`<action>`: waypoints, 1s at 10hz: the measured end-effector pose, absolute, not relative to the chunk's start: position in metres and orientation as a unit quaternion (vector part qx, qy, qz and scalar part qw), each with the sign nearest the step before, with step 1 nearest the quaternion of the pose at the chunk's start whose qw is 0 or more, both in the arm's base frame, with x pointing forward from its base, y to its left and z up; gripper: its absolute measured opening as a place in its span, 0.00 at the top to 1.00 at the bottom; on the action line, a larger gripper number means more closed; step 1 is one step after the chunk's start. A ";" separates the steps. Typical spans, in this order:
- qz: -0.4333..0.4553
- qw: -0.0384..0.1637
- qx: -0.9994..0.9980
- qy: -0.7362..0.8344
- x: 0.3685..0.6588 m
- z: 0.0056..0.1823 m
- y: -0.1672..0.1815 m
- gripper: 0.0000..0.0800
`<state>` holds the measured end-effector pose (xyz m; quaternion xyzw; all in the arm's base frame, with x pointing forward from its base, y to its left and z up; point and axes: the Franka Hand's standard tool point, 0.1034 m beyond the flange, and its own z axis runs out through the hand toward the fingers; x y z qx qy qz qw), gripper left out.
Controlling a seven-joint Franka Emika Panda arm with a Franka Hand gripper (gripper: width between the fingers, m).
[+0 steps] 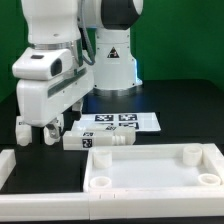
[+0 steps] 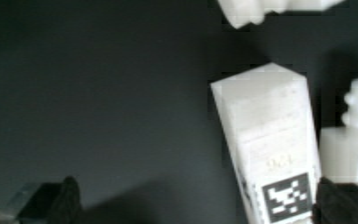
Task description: Assemble desk
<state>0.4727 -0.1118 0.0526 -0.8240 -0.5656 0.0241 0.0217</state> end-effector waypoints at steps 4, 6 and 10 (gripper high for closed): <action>0.036 0.027 -0.822 -0.568 0.434 0.031 -0.117 0.19; 0.043 0.030 -0.826 -0.561 0.420 0.020 -0.115 0.19; 0.043 0.027 -0.832 -0.552 0.432 0.016 -0.110 0.19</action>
Offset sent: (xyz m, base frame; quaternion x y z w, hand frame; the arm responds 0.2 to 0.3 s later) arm -0.0447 0.0142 -0.0268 0.0026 0.0077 -0.0125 0.9999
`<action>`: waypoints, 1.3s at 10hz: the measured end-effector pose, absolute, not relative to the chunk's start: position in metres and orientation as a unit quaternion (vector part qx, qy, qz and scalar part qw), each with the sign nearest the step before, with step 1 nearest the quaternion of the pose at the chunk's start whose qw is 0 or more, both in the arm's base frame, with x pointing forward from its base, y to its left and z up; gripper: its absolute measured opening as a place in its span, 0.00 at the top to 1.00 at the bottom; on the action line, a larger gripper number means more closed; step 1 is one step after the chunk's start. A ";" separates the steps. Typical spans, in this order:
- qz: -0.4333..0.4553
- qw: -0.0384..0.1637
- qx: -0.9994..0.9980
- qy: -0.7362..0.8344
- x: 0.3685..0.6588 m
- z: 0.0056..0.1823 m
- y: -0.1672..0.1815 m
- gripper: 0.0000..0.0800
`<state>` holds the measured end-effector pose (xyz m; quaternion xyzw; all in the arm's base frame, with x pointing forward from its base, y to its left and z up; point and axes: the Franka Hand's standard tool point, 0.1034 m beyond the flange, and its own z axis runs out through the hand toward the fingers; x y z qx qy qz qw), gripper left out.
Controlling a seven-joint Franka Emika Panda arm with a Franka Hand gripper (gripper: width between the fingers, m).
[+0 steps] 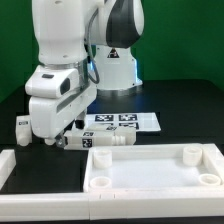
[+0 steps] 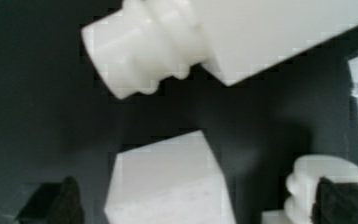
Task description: Assemble desk
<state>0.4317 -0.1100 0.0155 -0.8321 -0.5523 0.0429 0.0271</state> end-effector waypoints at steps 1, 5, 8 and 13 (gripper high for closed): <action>0.044 0.027 -0.833 -0.551 0.434 0.013 -0.111 0.19; 0.045 0.027 -0.835 -0.547 0.434 0.011 -0.114 0.44; 0.044 0.026 -0.837 -0.545 0.434 0.012 -0.115 0.64; 0.007 -0.008 -0.765 -0.644 0.447 0.075 -0.106 0.64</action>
Offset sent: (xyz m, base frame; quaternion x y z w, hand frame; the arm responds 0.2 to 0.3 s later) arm 0.0000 0.0000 0.0000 0.0000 0.0000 0.0000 1.0000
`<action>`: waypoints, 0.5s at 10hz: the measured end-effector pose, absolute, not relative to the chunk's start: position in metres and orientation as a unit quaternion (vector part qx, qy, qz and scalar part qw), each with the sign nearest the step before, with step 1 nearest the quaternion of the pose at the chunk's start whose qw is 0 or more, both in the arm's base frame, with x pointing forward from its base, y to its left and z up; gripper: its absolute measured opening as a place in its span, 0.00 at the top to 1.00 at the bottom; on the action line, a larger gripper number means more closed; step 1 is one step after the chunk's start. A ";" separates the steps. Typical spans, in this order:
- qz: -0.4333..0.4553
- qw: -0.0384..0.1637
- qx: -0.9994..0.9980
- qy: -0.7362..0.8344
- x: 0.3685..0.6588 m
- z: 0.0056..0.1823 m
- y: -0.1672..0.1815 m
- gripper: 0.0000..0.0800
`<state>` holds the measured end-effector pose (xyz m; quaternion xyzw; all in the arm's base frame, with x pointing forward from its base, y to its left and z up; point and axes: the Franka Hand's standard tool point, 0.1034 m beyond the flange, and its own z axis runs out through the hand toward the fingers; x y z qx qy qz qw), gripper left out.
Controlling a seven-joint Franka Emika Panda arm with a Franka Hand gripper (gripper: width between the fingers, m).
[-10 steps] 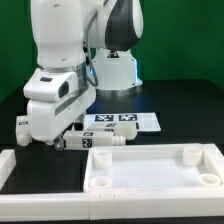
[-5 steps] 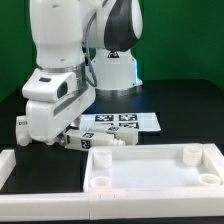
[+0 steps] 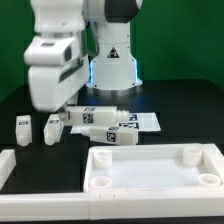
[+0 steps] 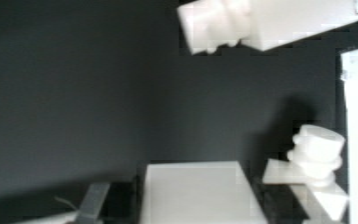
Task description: Assemble desk
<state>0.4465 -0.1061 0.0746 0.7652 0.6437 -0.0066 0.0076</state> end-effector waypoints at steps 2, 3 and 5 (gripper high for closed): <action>-0.017 0.006 0.730 0.684 0.444 0.069 -0.113 0.64; -0.020 0.007 0.708 0.706 0.443 0.069 -0.114 0.64; -0.012 0.013 0.641 0.768 0.446 0.073 -0.089 0.64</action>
Offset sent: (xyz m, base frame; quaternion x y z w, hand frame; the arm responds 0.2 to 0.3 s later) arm 0.0000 0.0000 0.0000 0.0000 0.0000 -0.1938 0.9810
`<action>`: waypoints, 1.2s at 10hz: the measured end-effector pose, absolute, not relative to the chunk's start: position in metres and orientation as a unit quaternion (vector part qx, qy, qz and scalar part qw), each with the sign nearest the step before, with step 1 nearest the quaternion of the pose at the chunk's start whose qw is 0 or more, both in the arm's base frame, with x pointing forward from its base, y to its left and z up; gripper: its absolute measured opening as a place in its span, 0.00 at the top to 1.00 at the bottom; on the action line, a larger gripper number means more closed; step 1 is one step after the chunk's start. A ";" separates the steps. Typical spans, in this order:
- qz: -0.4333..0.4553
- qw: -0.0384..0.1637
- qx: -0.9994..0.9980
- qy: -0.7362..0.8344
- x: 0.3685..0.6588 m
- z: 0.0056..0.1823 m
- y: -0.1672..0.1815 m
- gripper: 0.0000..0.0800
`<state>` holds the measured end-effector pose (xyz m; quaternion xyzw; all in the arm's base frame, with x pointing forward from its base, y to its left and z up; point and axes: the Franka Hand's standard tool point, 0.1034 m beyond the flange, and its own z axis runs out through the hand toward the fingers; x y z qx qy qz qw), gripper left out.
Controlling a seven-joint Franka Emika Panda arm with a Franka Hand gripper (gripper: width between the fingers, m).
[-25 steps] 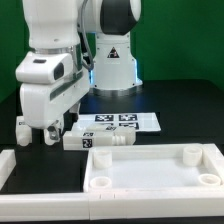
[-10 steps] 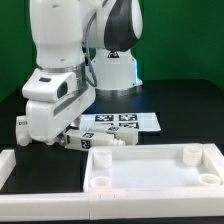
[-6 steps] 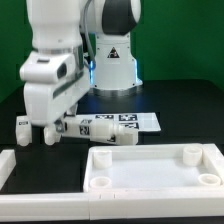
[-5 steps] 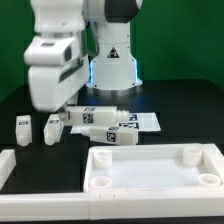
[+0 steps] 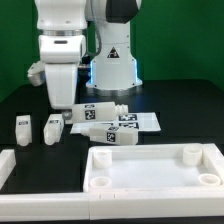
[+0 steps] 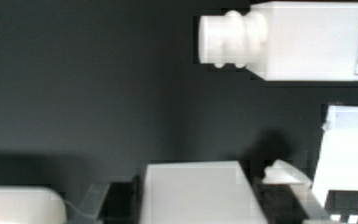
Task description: Assemble desk
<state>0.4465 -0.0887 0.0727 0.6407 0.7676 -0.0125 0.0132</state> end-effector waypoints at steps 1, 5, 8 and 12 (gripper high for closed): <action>-0.006 0.012 0.595 0.804 0.448 0.071 -0.066 0.64; -0.010 0.031 0.494 0.869 0.441 0.063 -0.059 0.64; -0.018 0.030 0.408 0.912 0.436 0.060 -0.020 0.64; 0.033 0.058 0.357 0.932 0.443 0.050 0.032 0.64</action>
Offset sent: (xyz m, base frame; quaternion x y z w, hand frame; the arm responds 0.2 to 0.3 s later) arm 0.0000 0.0000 0.0000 0.0000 0.0000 -0.1938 0.9810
